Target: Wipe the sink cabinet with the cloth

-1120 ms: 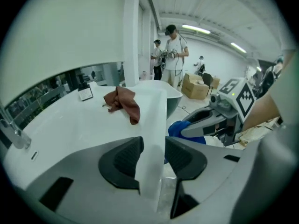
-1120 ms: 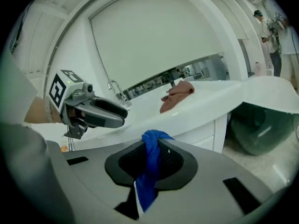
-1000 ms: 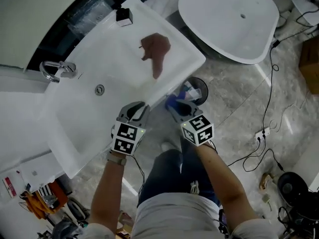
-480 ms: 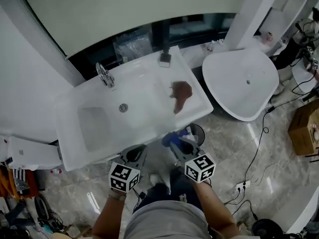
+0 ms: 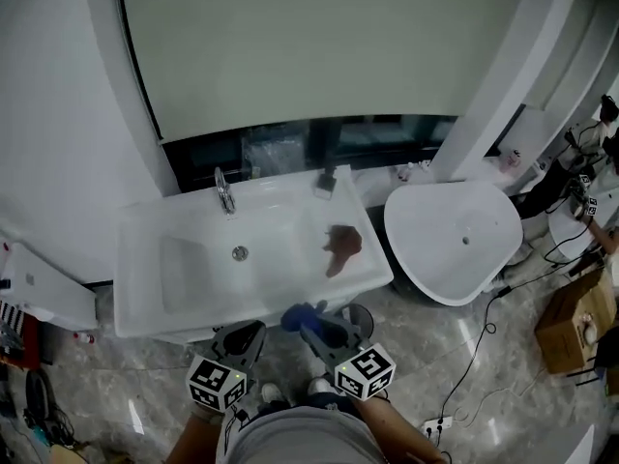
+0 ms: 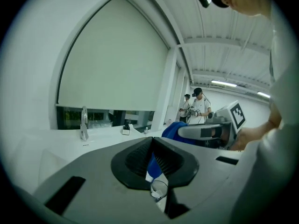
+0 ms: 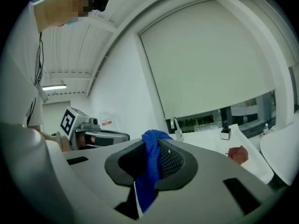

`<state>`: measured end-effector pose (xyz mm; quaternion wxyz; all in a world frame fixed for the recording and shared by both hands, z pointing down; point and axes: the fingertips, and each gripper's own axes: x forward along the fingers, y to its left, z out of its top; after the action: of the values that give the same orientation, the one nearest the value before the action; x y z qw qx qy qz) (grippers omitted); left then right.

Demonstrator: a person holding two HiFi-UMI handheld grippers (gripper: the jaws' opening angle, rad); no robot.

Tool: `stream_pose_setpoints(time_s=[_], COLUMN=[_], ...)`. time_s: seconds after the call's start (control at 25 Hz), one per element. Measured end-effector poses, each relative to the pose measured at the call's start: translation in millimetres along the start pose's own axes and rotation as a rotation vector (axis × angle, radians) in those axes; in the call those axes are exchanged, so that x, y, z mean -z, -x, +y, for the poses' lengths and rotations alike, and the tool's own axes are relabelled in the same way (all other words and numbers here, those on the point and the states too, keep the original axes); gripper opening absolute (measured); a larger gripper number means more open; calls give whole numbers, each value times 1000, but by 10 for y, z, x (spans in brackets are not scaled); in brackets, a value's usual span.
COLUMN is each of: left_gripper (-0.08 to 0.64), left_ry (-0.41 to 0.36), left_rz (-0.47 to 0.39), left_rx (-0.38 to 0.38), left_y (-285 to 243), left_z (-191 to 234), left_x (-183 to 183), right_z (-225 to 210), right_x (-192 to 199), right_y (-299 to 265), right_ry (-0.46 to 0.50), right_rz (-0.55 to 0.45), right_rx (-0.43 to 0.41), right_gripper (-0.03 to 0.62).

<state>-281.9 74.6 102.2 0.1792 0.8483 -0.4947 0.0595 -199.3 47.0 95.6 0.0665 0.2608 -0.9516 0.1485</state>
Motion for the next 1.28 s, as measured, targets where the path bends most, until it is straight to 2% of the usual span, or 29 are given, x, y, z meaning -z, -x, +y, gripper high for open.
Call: stream_pose_setpoints(time_s=[0.16, 0.28, 0.8, 0.96, 1.28], left_gripper=[23, 23, 23, 23, 23], left_ry=[20, 33, 38, 50, 15], left_rz=[-71, -116, -171, -188, -217], left_rx=[-28, -36, -84, -93, -129], left_y=[74, 77, 282, 341, 393], left_z=[-147, -230, -224, -210, -186], left_x=[-244, -374, -509, -526, -514], right_z=[67, 8, -12, 64, 102], right_x=[-177, -266, -640, -665, -630], right_y=[131, 219, 247, 231, 272], right_ry=[36, 37, 69, 99, 100], right_rz=[-7, -22, -106, -113, -109], right_rx=[-53, -60, -84, -87, -96], right_gripper=[57, 57, 57, 57, 57])
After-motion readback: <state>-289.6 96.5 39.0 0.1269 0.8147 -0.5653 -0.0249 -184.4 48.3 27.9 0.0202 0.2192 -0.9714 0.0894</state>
